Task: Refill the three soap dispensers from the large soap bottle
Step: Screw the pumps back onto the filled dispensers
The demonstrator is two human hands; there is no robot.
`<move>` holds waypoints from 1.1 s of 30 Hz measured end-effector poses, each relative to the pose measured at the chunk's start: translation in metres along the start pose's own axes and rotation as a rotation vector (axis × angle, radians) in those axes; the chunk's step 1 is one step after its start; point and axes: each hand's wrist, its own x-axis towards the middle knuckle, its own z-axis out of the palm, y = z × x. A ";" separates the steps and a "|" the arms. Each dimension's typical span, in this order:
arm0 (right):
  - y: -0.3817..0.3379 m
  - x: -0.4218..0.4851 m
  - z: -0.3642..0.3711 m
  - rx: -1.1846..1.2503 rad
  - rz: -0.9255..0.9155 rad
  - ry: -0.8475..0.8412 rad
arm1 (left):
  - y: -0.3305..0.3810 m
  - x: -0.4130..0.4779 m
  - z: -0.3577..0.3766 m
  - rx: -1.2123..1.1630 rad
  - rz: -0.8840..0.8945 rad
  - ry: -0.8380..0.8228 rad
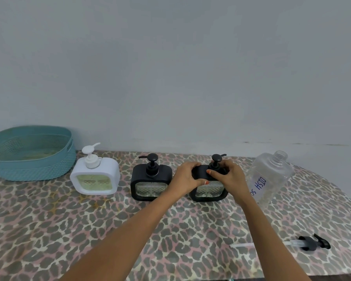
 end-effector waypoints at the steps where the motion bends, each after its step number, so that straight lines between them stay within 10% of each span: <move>1: 0.000 0.000 0.003 0.003 0.004 0.039 | 0.000 0.000 0.000 0.001 -0.001 0.003; 13: 0.002 -0.001 0.025 0.029 0.009 0.304 | -0.001 -0.001 0.002 -0.021 0.005 0.041; 21: 0.002 0.002 0.002 -0.192 -0.057 0.032 | -0.001 0.000 0.000 -0.029 0.007 0.004; 33: -0.002 -0.002 0.012 -0.046 0.071 0.175 | -0.001 -0.002 0.001 -0.029 -0.015 0.020</move>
